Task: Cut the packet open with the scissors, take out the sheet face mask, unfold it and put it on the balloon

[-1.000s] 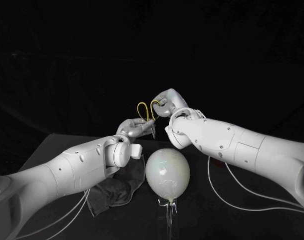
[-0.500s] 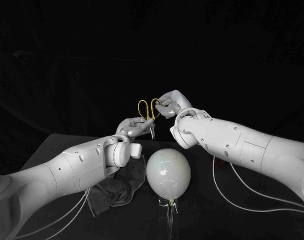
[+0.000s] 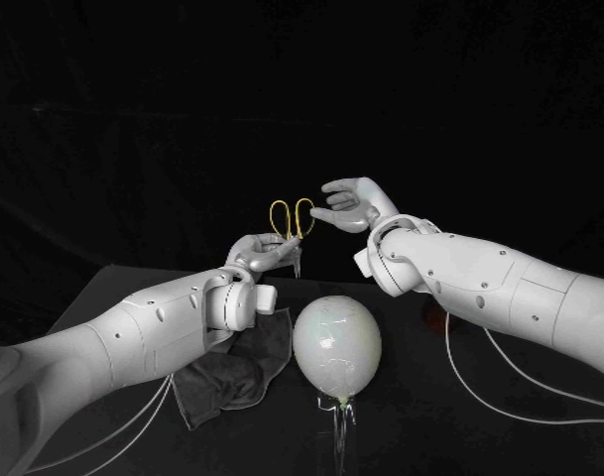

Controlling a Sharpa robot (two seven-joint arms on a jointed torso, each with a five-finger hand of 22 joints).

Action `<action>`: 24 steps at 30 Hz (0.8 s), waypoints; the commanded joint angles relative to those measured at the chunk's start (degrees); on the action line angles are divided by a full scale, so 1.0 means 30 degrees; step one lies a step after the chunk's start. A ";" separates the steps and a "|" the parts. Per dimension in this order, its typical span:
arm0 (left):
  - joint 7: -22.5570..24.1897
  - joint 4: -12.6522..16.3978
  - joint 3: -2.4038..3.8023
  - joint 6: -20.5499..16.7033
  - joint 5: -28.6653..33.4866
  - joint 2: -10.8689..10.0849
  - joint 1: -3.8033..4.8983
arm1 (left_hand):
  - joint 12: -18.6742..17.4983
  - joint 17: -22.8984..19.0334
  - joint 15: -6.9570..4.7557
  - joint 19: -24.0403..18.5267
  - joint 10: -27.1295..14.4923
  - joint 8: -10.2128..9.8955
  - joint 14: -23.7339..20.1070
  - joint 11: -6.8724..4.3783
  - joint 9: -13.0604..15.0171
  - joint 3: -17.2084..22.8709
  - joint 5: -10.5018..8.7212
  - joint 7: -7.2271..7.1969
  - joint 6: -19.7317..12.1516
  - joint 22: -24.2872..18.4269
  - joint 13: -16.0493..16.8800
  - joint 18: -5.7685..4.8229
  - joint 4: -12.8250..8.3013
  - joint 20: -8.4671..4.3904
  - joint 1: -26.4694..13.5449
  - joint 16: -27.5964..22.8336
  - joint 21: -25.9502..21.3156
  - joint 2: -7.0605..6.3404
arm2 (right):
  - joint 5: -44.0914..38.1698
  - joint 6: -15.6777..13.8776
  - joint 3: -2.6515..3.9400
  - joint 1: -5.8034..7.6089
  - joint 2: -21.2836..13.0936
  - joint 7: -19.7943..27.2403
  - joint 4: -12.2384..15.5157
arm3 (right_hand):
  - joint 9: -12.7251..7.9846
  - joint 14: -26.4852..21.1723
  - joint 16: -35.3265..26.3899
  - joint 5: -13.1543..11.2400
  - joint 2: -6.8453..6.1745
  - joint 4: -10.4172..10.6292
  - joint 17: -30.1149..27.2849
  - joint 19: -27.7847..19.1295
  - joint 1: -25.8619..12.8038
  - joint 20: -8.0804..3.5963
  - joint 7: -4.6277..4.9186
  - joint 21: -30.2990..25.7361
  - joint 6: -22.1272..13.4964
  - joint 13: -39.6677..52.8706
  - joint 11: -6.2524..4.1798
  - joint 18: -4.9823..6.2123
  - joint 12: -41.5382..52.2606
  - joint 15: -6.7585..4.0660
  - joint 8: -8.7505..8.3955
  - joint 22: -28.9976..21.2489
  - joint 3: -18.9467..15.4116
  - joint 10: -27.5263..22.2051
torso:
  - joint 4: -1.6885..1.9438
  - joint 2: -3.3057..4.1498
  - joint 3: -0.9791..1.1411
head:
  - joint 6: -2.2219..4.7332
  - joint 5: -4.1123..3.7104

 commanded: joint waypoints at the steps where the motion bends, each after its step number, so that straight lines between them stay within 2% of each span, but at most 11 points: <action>1: -0.0329 -0.0102 0.0035 -0.0303 -0.1658 -0.0064 0.0069 | -0.0161 -0.0041 -0.0056 0.0147 0.0206 0.0355 0.0155 -0.0102 0.1567 0.1641 0.0075 0.0129 -0.0044 0.0013 0.0024 0.0295 -0.0740 -0.0015 -0.0187 -0.0118 0.0086 -0.0433 | 0.0524 0.0915 0.0000 0.0043 -0.0366 0.1379 0.0168 | -0.0226 -0.0301 -0.0191 0.0017 0.0281 0.0182 -0.0447 -0.0363 0.0433 0.0020 0.0072 -0.0792 -0.0337 -0.0035 0.0077 -0.0205 -0.0062 0.0107 -0.0230 -0.0698 -0.1208 -0.0800 | 0.0000 -0.0004 0.0015 | 0.0018 0.0087; 6: -0.0931 -0.0509 0.0036 0.0398 -0.3095 -0.0311 0.0153 | -0.0273 -0.0066 -0.0099 0.0311 0.0315 0.0436 0.0238 -0.0133 0.2030 0.3142 0.0079 0.0214 -0.0137 0.0013 0.0032 0.0181 -0.0802 0.0018 -0.0727 -0.0249 0.0095 -0.1077 | 0.0271 0.0696 -0.0006 0.0146 -0.1443 0.1828 0.0712 | 0.0100 0.0294 0.0069 0.0082 0.1156 0.0240 -0.0985 0.0651 0.1370 -0.0034 0.0703 -0.1137 0.1537 0.0041 0.0129 -0.0094 0.0208 0.0045 0.0143 -0.1064 -0.2500 0.0382 | -0.0003 -0.0006 0.0002 | 0.0082 0.0234; 8: -0.1302 -0.0705 0.0036 0.0967 -0.3692 -0.0413 0.0265 | -0.0278 -0.0071 -0.0155 0.0534 0.0338 0.0478 0.0270 -0.0159 0.2244 0.3819 0.0080 0.0275 -0.0179 0.0048 0.0035 -0.0120 -0.0847 0.0057 -0.1005 -0.0303 0.0190 -0.1373 | 0.0008 0.0775 -0.0009 0.0231 -0.1942 0.1953 0.1044 | 0.0299 0.3085 0.1224 0.0075 0.1678 -0.0188 -0.0830 0.4349 0.2315 -0.0162 0.1524 0.0336 0.3078 0.0092 -0.0714 0.0848 0.0596 -0.0958 0.0609 -0.0434 -0.2396 0.1494 | -0.0027 0.0001 0.0000 | 0.0089 0.0312; 11: -0.2022 -0.0981 0.0032 0.2196 -0.4493 -0.0600 0.0522 | -0.0273 -0.0063 -0.0211 0.1034 0.0382 0.0534 0.0333 -0.0192 0.2467 0.4462 0.0075 0.0320 -0.0214 0.0142 0.0040 -0.0312 -0.0931 0.0044 -0.1304 -0.0333 0.0454 -0.1629 | -0.0832 0.1718 -0.0010 0.0422 -0.2749 0.1975 0.1712 | 0.0221 0.6128 0.1674 0.0395 0.1937 -0.0521 -0.0584 0.7168 0.2899 -0.0683 0.1438 0.1507 0.3858 0.0010 -0.1271 0.1034 0.0744 -0.1843 0.0760 -0.0071 -0.1952 0.2506 | -0.0064 0.0024 0.0014 | 0.0124 0.0438; 12: -0.2278 -0.1075 0.0027 0.2664 -0.4763 -0.0657 0.0635 | -0.0267 -0.0053 -0.0229 0.1702 0.0433 0.0573 0.0395 -0.0221 0.2582 0.4713 0.0081 0.0374 -0.0217 0.0303 0.0046 -0.0122 -0.1038 0.0023 -0.1443 -0.0331 0.0848 -0.1807 | -0.1253 0.2043 -0.0010 0.0512 -0.3006 0.1961 0.1965 | 0.0214 0.7611 0.2250 0.0509 0.2011 -0.0731 -0.0329 0.7992 0.3253 -0.1171 0.1355 0.2007 0.4085 0.0168 -0.1527 0.1144 0.1138 -0.2215 0.0818 0.0153 -0.1706 0.3393 | -0.0053 0.0036 0.0022 | 0.0152 0.0471; 13: -0.2603 -0.1171 0.0021 0.3263 -0.5129 -0.0737 0.0785 | -0.0257 -0.0046 -0.0241 0.2296 0.0490 0.0613 0.0443 -0.0221 0.2680 0.4915 0.0084 0.0411 -0.0204 0.0452 0.0052 0.0084 -0.1102 -0.0065 -0.1593 -0.0336 0.1208 -0.1848 | -0.1954 0.2456 -0.0010 0.0631 -0.3302 0.1921 0.2290 | 0.0176 1.0211 0.2999 0.0691 0.2046 -0.0914 0.0083 0.9977 0.3534 -0.2077 0.1111 0.3667 0.4755 0.0136 -0.2004 0.1108 0.1367 -0.3120 0.0956 0.1046 -0.1258 0.4530 | -0.0060 0.0045 0.0047 | 0.0154 0.0501; 16: -0.3492 -0.1278 0.0008 0.4989 -0.6129 -0.0989 0.1203 | -0.0263 -0.0032 -0.0275 0.2913 0.0580 0.0669 0.0563 -0.0251 0.2898 0.5306 0.0070 0.0471 -0.0232 0.0623 0.0052 0.0270 -0.1331 -0.0168 -0.1942 -0.0350 0.1633 -0.2073 | -0.4870 0.3363 -0.0008 0.0946 -0.3887 0.1647 0.3096 | 0.0002 1.3264 0.3805 0.0892 0.1685 -0.1094 0.0772 1.1496 0.3560 -0.2927 0.0800 0.5977 0.5516 -0.0003 -0.2394 0.1093 0.1095 -0.3818 0.0939 0.2529 -0.0669 0.5360 | -0.0059 0.0054 0.0082 | 0.0172 0.0612; 18: -0.3914 -0.1270 0.0004 0.5839 -0.6641 -0.1111 0.1404 | -0.0268 -0.0030 -0.0284 0.3132 0.0598 0.0671 0.0607 -0.0265 0.2967 0.5501 0.0077 0.0525 -0.0244 0.0703 0.0050 0.0295 -0.1499 -0.0258 -0.2011 -0.0358 0.1814 -0.2155 | -0.6922 0.3635 -0.0007 0.1079 -0.4026 0.1434 0.3397 | -0.0205 1.5656 0.5366 0.1164 0.1186 -0.0855 0.1686 1.2381 0.3000 -0.3121 0.0822 0.7080 0.5220 -0.0002 -0.2607 0.1142 0.0846 -0.3983 0.0592 0.3211 -0.0753 0.5412 | -0.0078 0.0061 0.0076 | 0.0149 0.0668; 19: -0.4179 -0.1248 -0.0001 0.6375 -0.6971 -0.1189 0.1543 | -0.0286 -0.0047 -0.0275 0.3363 0.0582 0.0623 0.0636 -0.0262 0.3061 0.6072 0.0067 0.0638 -0.0246 0.0844 0.0038 0.0270 -0.1923 -0.0456 -0.2091 -0.0414 0.2105 -0.2317 | -0.8233 0.3816 -0.0007 0.1166 -0.4060 0.1265 0.3565 | -0.0326 1.7815 0.9528 0.1180 0.1069 -0.0604 0.5770 1.4816 0.2612 -0.3167 0.0662 1.1518 0.5017 0.0017 -0.2647 0.0413 0.0681 -0.4074 0.0382 0.8009 -0.0755 0.5370 | -0.0072 0.0070 0.0073 | 0.0140 0.0679; 20: -0.4492 -0.1214 -0.0007 0.6966 -0.7306 -0.1272 0.1710 | -0.0288 -0.0060 -0.0259 0.3376 0.0588 0.0587 0.0661 -0.0276 0.3125 0.6434 0.0092 0.0657 -0.0232 0.0916 0.0036 0.0236 -0.2127 -0.0522 -0.2325 -0.0453 0.2239 -0.2483 | -0.9597 0.3989 -0.0012 0.1277 -0.4040 0.1083 0.3717 | -0.0344 1.8230 1.2481 0.0961 0.0854 -0.0391 0.9111 1.6281 0.2341 -0.3257 0.0380 1.4590 0.5243 0.0083 -0.2799 -0.0093 0.0713 -0.4208 0.0414 1.1432 -0.0751 0.5711 | -0.0076 0.0078 0.0087 | 0.0142 0.0676; 24: -0.5345 -0.1115 -0.0019 0.8266 -0.7974 -0.1473 0.2155 | -0.0281 -0.0094 -0.0271 0.3308 0.0620 0.0504 0.0746 -0.0251 0.3361 0.7599 0.0051 0.0662 -0.0165 0.1128 0.0040 0.0195 -0.2732 -0.0623 -0.3208 -0.0566 0.2621 -0.2828 | -1.3339 0.4145 -0.0050 0.1512 -0.3709 0.0422 0.4078 | -0.0632 1.7790 1.7843 0.1249 0.0095 0.0198 1.5044 1.7212 0.2303 -0.3315 0.0504 1.9347 0.5775 0.0078 -0.2765 -0.0748 0.0042 -0.3961 0.0142 1.6852 0.0825 0.6090 | -0.0059 0.0136 0.0159 | 0.0222 0.0719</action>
